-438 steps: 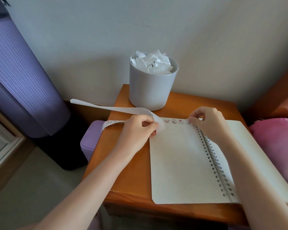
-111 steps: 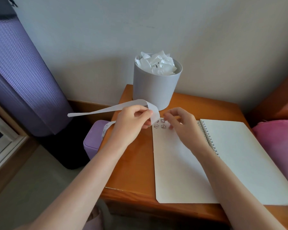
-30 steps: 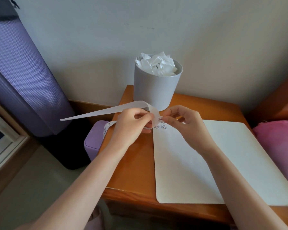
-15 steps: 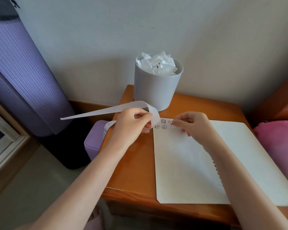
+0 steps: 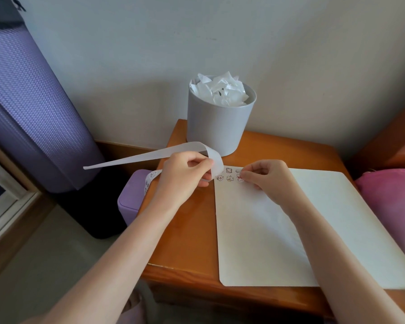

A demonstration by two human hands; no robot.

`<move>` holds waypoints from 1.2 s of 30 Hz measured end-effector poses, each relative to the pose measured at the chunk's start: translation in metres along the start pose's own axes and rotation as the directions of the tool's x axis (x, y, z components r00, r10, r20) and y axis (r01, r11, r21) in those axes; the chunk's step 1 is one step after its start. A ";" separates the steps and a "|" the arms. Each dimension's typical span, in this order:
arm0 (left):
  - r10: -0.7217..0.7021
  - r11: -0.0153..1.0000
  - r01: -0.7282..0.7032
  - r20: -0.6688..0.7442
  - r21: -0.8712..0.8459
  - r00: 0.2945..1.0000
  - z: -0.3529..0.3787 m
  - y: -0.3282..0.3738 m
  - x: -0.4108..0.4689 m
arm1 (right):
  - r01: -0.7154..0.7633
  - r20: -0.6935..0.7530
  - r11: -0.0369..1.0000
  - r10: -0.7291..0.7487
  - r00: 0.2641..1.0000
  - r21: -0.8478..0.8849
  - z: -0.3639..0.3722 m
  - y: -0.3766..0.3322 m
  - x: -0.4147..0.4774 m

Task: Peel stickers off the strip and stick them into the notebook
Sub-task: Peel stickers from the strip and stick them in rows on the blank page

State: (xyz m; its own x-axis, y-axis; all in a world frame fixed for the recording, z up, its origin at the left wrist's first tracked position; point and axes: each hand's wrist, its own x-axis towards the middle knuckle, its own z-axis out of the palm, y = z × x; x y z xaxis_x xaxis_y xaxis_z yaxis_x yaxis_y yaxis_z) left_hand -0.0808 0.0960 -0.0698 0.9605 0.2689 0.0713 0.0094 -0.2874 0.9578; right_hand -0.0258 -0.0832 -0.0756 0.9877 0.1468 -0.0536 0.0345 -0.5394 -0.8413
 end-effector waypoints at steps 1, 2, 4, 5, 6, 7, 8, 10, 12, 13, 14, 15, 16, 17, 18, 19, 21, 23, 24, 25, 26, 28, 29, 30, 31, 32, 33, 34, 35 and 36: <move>-0.001 1.000 0.001 0.000 0.000 1.000 0.000 0.000 0.000 | 0.001 -0.004 1.000 -0.001 1.000 -0.006 0.000 0.001 0.001; -0.003 1.000 0.003 0.000 0.000 1.000 0.000 0.000 0.000 | 0.001 -0.005 1.000 -0.001 1.000 -0.008 0.001 0.001 0.001; -0.005 1.000 0.005 -0.001 0.000 1.000 0.000 0.000 0.001 | -0.002 -0.007 1.000 0.002 1.000 -0.010 0.002 0.001 0.002; -0.007 1.000 0.007 -0.001 -0.003 1.000 0.000 -0.001 0.001 | -0.004 -0.008 1.000 0.003 1.000 -0.015 0.002 0.002 0.002; -0.008 1.000 0.008 -0.001 -0.005 1.000 0.000 -0.001 0.001 | -0.004 -0.009 1.000 0.004 1.000 -0.023 0.002 0.002 0.003; -0.008 1.000 0.008 -0.001 -0.007 1.000 0.000 -0.001 0.001 | -0.003 -0.010 1.000 0.002 1.000 -0.031 0.002 0.003 0.003; -0.008 1.000 0.008 0.000 -0.007 1.000 0.000 -0.001 0.000 | -0.002 -0.012 0.999 0.001 1.000 -0.036 0.002 0.003 0.003; -0.008 1.000 0.008 0.001 -0.005 1.000 0.000 0.000 0.000 | 0.004 -0.019 0.999 -0.005 1.000 -0.042 0.003 0.003 0.003; -0.008 1.000 0.008 0.001 -0.002 1.000 0.000 0.000 0.000 | 0.007 -0.030 0.999 -0.008 1.000 -0.051 0.004 0.004 0.003; -0.009 1.000 0.009 0.001 -0.001 1.000 0.000 0.000 0.000 | 0.008 -0.035 0.998 -0.010 0.999 -0.059 0.004 0.005 0.003; -0.010 1.000 0.010 0.000 0.001 1.000 0.000 -0.001 0.000 | 0.011 -0.041 0.998 -0.014 0.999 -0.069 0.005 0.005 0.003; -0.009 1.000 0.009 -0.001 0.003 1.000 0.000 -0.001 0.000 | 0.016 -0.046 0.997 -0.020 0.999 -0.080 0.005 0.006 0.003; -0.009 1.000 0.009 -0.001 0.003 1.000 0.000 0.000 0.000 | 0.022 -0.050 0.996 -0.027 0.998 -0.089 0.006 0.006 0.003; -0.008 1.000 0.008 0.000 0.003 1.000 0.001 0.000 0.000 | 0.028 -0.055 0.995 -0.033 0.998 -0.093 0.006 0.006 0.003; -0.008 1.000 0.008 0.001 0.004 1.000 0.001 0.000 0.000 | 0.033 -0.061 0.995 -0.038 0.997 -0.092 0.007 0.006 0.003; -0.007 1.000 0.007 0.001 0.005 1.000 0.001 0.000 0.000 | 0.037 -0.066 0.995 -0.043 0.997 -0.091 0.007 0.006 0.003; -0.008 1.000 0.008 0.000 0.008 1.000 0.001 0.001 0.000 | 0.045 -0.074 0.995 -0.052 0.996 -0.092 0.009 0.006 0.002; -0.008 1.000 0.008 0.000 0.008 1.000 0.001 0.001 -0.001 | 0.052 -0.078 0.994 -0.060 0.995 -0.100 0.009 0.006 0.002; -0.008 1.000 0.008 0.000 0.007 1.000 0.000 0.002 -0.001 | 0.055 -0.079 0.993 -0.064 0.995 -0.105 0.010 0.006 0.002; -0.008 1.000 0.008 0.000 0.003 1.000 0.000 0.002 -0.001 | 0.061 -0.079 0.992 -0.069 0.994 -0.109 0.010 0.006 0.001; -0.009 1.000 0.009 0.000 0.001 1.000 0.000 0.002 -0.002 | 0.066 -0.079 0.991 -0.075 0.994 -0.114 0.010 0.006 0.001; -0.009 1.000 0.009 0.002 0.000 1.000 0.000 0.003 -0.002 | 0.074 -0.080 0.990 -0.084 0.993 -0.121 0.010 0.007 0.001; -0.008 1.000 0.008 0.003 0.002 1.000 0.000 0.003 -0.002 | 0.076 -0.081 0.990 -0.086 0.993 -0.120 0.010 0.007 0.001; -0.007 1.000 0.007 0.004 0.003 1.000 0.000 0.004 -0.002 | 0.076 -0.080 0.990 -0.086 0.993 -0.118 0.010 0.008 0.001; -0.006 1.000 0.006 0.004 0.002 1.000 0.000 0.004 -0.002 | 0.076 -0.080 0.990 -0.086 0.993 -0.118 0.010 0.008 0.001; -0.007 1.000 0.007 0.005 0.001 1.000 0.001 0.004 -0.002 | 0.080 -0.081 0.989 -0.090 0.993 -0.122 0.010 0.009 0.001; -0.008 1.000 0.008 0.004 0.000 1.000 0.001 0.004 -0.003 | 0.086 -0.084 0.988 -0.098 0.992 -0.131 0.010 0.009 0.002; -0.010 1.000 0.010 0.003 -0.002 1.000 0.001 0.004 -0.003 | 0.091 -0.089 0.986 -0.104 0.991 -0.141 0.009 0.009 0.002; -0.012 1.000 0.012 0.002 -0.005 1.000 0.000 0.004 -0.003 | 0.091 -0.093 0.984 -0.105 0.990 -0.151 0.009 0.009 0.002; -0.012 1.000 0.012 0.001 -0.009 1.000 0.000 0.004 -0.003 | 0.088 -0.093 0.983 -0.104 0.990 -0.159 0.008 0.009 0.003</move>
State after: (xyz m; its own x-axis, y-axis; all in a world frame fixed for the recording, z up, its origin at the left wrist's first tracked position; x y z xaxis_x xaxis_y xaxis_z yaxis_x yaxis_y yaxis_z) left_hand -0.0835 0.0936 -0.0662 0.9606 0.2717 0.0591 0.0189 -0.2759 0.9610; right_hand -0.0243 -0.0808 -0.0879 0.9886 0.1245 0.0843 0.1454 -0.6492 -0.7466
